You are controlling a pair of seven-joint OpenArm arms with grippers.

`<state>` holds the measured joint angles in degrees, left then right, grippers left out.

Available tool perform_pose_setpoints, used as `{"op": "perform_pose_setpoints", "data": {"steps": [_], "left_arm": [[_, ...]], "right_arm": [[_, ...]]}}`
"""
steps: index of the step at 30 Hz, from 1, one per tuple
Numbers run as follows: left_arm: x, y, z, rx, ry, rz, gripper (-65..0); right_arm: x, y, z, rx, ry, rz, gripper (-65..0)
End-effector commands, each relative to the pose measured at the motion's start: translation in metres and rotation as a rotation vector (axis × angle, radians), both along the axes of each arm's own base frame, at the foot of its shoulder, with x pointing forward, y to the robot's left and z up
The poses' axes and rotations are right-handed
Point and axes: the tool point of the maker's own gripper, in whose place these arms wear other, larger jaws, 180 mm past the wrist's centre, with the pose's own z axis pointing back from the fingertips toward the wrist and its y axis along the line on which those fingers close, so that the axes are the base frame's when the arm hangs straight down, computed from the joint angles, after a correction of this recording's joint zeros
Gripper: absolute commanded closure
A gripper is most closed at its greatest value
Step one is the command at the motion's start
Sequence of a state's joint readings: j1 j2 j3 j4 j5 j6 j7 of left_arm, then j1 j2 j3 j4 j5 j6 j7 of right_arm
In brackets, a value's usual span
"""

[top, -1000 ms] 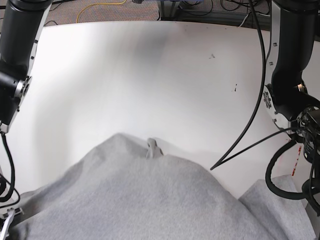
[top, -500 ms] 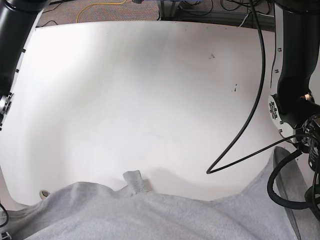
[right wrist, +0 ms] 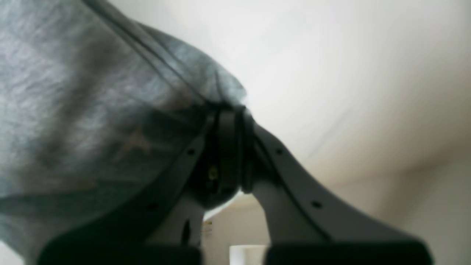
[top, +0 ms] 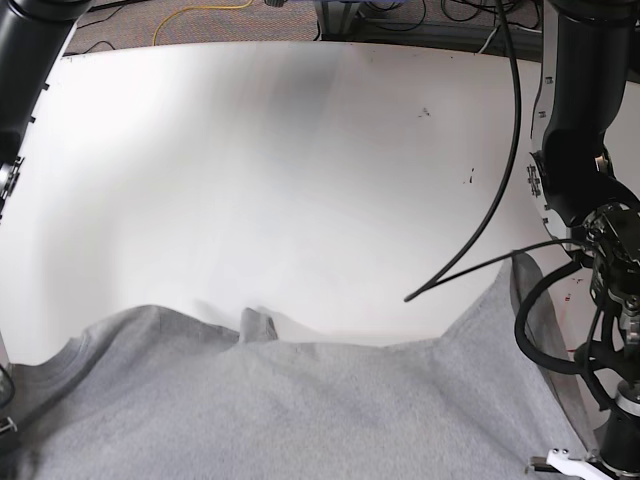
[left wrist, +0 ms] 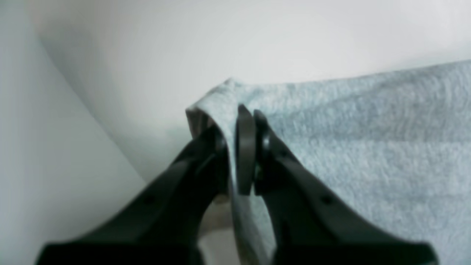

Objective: Fold the T-shirt properly
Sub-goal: 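Lift the shirt high with both grippers, holding it spread between them, then lower the shirt flat onto the table with both grippers, printed side up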

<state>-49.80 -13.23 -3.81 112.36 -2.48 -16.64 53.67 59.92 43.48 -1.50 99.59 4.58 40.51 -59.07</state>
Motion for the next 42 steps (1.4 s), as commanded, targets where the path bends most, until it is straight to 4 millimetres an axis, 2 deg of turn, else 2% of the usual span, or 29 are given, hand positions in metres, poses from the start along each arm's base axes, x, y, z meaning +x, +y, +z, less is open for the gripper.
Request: {"op": "perform_pose_setpoints", "data": {"steps": [1, 7, 10, 13, 18, 21, 25, 26, 27, 29, 35, 42], "left_arm": [[-0.004, 0.010, 0.001, -0.020, -0.023, 0.019, 0.0], [0.001, 0.014, -0.052, -0.045, 0.143, -0.025, 0.0], [-0.001, 0.017, -0.083, -0.062, 0.236, -0.035, 0.0], [-0.007, 0.021, -0.123, -0.081, 0.346, -0.042, 0.0], [-0.022, 0.028, -0.176, -0.116, 0.488, -0.048, 0.0], [-0.037, 0.035, -0.213, -0.157, 0.580, -0.048, 0.0], [-0.057, 0.048, -0.248, -0.222, 0.656, -0.037, 0.0], [-0.066, 0.052, -0.261, -0.250, 0.686, -0.036, 0.0], [-0.070, 0.054, -0.265, -0.259, 0.696, -0.037, 0.0], [-0.086, 0.060, -0.285, -0.289, 0.758, -0.033, 0.0], [-0.129, 0.071, -0.328, -0.378, 0.902, -0.039, 0.0], [-0.170, 0.082, -0.359, -0.423, 1.025, -0.010, 0.0]], "right_arm": [[-0.019, -0.021, -0.007, 0.017, -0.029, -0.057, -0.2], [-0.039, -0.034, -0.065, 0.035, 0.051, -0.094, -0.2], [-0.049, -0.031, -0.096, 0.054, 0.093, -0.094, -0.2], [-0.063, -0.033, -0.129, 0.095, 0.133, -0.111, -0.2], [-0.084, -0.036, -0.185, 0.170, 0.227, -0.141, -0.2], [-0.100, -0.041, -0.222, 0.230, 0.291, -0.175, -0.2], [-0.120, -0.046, -0.256, 0.300, 0.346, -0.221, -0.2], [-0.129, -0.047, -0.270, 0.323, 0.369, -0.240, -0.2], [-0.131, -0.047, -0.274, 0.333, 0.376, -0.244, -0.2], [-0.144, -0.047, -0.293, 0.364, 0.412, -0.267, -0.2], [-0.174, -0.037, -0.339, 0.422, 0.520, -0.292, -0.2], [-0.201, -0.021, -0.377, 0.482, 0.614, -0.305, -0.2]]}}
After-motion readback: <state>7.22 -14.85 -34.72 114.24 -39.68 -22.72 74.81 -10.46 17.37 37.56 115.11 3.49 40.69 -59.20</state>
